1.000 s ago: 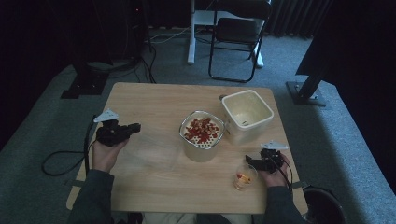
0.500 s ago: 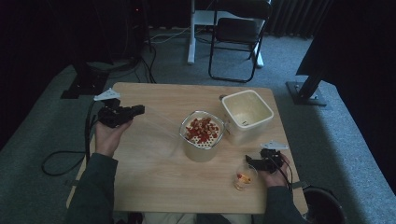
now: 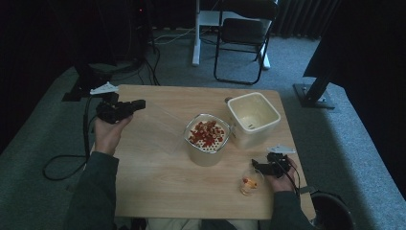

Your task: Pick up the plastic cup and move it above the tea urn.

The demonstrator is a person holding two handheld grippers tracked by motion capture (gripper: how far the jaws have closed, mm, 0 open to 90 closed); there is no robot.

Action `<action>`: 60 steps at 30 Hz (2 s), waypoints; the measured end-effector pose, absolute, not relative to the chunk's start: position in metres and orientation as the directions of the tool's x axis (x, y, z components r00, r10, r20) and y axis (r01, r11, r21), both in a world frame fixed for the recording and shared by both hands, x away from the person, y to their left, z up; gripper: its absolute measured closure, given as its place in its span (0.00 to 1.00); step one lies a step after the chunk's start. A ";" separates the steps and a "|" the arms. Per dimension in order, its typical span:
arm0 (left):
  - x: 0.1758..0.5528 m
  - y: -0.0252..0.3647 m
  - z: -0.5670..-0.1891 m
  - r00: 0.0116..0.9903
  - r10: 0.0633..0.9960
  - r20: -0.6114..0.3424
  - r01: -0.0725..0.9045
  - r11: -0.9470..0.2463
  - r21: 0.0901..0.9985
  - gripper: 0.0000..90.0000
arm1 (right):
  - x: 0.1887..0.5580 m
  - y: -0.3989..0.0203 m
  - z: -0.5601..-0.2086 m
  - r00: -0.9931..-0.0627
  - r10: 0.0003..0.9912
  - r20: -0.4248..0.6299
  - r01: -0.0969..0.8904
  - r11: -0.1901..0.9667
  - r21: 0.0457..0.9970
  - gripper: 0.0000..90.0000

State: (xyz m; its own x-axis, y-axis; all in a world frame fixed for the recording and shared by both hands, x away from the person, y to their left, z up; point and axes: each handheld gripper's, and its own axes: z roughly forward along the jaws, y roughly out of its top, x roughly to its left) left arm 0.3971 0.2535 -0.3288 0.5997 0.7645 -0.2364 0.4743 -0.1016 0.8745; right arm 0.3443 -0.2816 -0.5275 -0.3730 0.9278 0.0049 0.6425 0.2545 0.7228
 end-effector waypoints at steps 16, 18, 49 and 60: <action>0.439 0.202 -0.329 0.565 0.769 -0.298 0.476 -0.009 0.879 0.95 | 0.344 -0.282 -0.527 -0.367 0.930 0.007 0.646 0.249 0.722 0.14; 0.442 0.196 -0.329 0.561 0.770 -0.305 0.476 0.001 0.879 0.95 | 0.344 -0.282 -0.527 -0.366 0.930 0.007 0.646 0.249 0.722 0.14; 0.489 0.071 -0.290 0.546 0.792 -0.271 0.455 -0.009 0.891 0.95 | 0.345 -0.281 -0.527 -0.356 0.934 0.006 0.648 0.243 0.722 0.14; 0.508 0.020 -0.290 0.515 0.802 -0.303 0.488 0.017 0.873 0.93 | 0.344 -0.281 -0.527 -0.354 0.935 0.005 0.648 0.242 0.722 0.14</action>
